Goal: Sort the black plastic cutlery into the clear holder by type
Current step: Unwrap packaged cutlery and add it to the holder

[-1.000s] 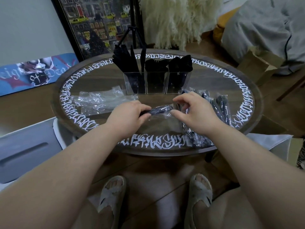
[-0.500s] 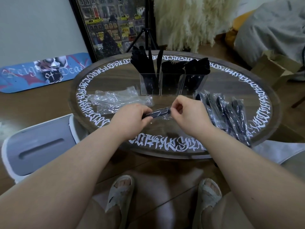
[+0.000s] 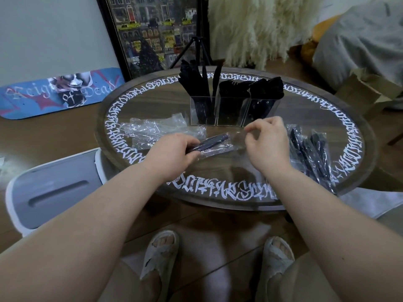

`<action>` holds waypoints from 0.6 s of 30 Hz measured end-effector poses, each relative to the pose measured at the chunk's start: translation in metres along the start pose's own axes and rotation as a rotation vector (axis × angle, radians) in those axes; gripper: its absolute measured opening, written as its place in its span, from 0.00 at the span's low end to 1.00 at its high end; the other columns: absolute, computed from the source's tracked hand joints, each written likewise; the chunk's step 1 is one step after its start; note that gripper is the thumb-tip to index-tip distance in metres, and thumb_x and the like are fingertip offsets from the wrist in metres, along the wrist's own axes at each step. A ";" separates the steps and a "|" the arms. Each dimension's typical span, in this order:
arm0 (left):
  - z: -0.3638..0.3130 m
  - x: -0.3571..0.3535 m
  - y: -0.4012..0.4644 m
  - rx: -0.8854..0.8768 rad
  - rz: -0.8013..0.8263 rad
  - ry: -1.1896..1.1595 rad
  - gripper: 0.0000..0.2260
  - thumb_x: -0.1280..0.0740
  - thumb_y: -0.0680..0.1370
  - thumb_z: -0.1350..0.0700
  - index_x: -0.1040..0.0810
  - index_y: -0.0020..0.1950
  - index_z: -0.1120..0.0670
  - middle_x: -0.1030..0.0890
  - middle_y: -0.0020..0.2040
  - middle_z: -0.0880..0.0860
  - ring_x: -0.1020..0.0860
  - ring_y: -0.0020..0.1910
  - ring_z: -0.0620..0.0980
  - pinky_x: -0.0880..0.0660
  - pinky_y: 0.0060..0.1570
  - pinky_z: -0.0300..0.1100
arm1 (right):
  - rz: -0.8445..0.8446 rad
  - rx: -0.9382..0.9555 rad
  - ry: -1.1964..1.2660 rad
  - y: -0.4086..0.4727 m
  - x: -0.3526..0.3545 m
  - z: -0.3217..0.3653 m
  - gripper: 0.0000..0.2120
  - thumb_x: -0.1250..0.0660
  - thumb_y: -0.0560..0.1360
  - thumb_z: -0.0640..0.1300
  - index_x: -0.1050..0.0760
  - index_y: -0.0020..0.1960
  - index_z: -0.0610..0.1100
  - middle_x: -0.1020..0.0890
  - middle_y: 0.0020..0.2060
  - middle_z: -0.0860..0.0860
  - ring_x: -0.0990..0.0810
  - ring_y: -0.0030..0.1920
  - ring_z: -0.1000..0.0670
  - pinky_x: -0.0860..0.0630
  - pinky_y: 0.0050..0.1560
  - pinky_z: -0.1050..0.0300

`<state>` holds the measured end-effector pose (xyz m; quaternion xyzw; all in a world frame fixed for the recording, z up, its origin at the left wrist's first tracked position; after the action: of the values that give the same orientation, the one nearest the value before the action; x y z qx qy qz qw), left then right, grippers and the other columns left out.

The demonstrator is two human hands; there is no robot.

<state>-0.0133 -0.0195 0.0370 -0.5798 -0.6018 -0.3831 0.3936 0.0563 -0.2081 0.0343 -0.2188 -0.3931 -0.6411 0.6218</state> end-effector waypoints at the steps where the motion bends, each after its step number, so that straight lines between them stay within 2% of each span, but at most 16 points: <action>1: 0.000 0.000 0.000 -0.003 0.002 0.000 0.14 0.35 0.79 0.52 0.23 0.64 0.52 0.19 0.57 0.50 0.23 0.55 0.48 0.29 0.55 0.40 | -0.004 0.039 -0.012 0.000 0.001 0.000 0.07 0.36 0.77 0.42 0.20 0.49 0.48 0.32 0.49 0.54 0.30 0.57 0.49 0.36 0.52 0.61; 5: 0.001 -0.001 -0.001 -0.041 0.003 0.000 0.14 0.34 0.78 0.52 0.22 0.63 0.50 0.20 0.55 0.48 0.28 0.48 0.42 0.32 0.51 0.35 | 0.129 0.103 -0.030 -0.006 -0.005 0.003 0.06 0.33 0.77 0.47 0.19 0.47 0.48 0.31 0.48 0.54 0.34 0.58 0.51 0.40 0.55 0.62; 8: 0.001 -0.002 0.000 -0.047 -0.016 -0.013 0.14 0.35 0.79 0.51 0.23 0.64 0.50 0.21 0.57 0.48 0.28 0.49 0.42 0.34 0.51 0.34 | 0.073 0.068 -0.136 -0.002 -0.001 0.002 0.08 0.34 0.77 0.50 0.19 0.45 0.48 0.31 0.47 0.53 0.34 0.58 0.49 0.41 0.53 0.62; 11: 0.001 -0.003 0.001 -0.038 -0.020 -0.006 0.14 0.37 0.80 0.52 0.23 0.64 0.50 0.21 0.58 0.49 0.26 0.55 0.46 0.34 0.52 0.35 | 0.085 0.088 -0.194 0.000 0.001 0.003 0.09 0.35 0.77 0.49 0.18 0.45 0.48 0.24 0.46 0.50 0.26 0.55 0.46 0.31 0.50 0.58; 13: 0.001 -0.004 0.002 -0.041 -0.010 0.014 0.13 0.38 0.80 0.52 0.23 0.64 0.50 0.21 0.58 0.48 0.25 0.55 0.47 0.33 0.53 0.36 | 0.190 0.100 -0.115 -0.003 -0.003 0.004 0.09 0.36 0.77 0.45 0.17 0.50 0.48 0.18 0.48 0.51 0.21 0.52 0.48 0.25 0.53 0.56; 15: 0.000 -0.004 0.002 -0.042 0.007 0.006 0.12 0.37 0.80 0.53 0.22 0.63 0.49 0.20 0.55 0.48 0.24 0.52 0.47 0.29 0.52 0.38 | 0.257 0.067 0.012 -0.005 -0.005 0.005 0.09 0.36 0.78 0.42 0.18 0.53 0.47 0.17 0.49 0.52 0.20 0.51 0.51 0.25 0.56 0.56; 18: 0.000 -0.003 0.002 -0.033 0.021 -0.002 0.12 0.38 0.80 0.55 0.22 0.63 0.47 0.18 0.50 0.48 0.22 0.45 0.48 0.24 0.48 0.45 | 0.294 0.016 0.167 -0.003 -0.005 0.003 0.06 0.33 0.76 0.42 0.20 0.47 0.51 0.18 0.44 0.53 0.21 0.48 0.52 0.24 0.53 0.57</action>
<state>-0.0113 -0.0209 0.0345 -0.5928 -0.5896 -0.3883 0.3874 0.0531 -0.2030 0.0316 -0.2151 -0.3088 -0.5560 0.7411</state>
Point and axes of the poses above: each hand's wrist, its own y-axis towards the middle knuckle, its own x-axis out of the back of the hand, z = x × y, the point moved 2 cm from there along y, towards the middle knuckle
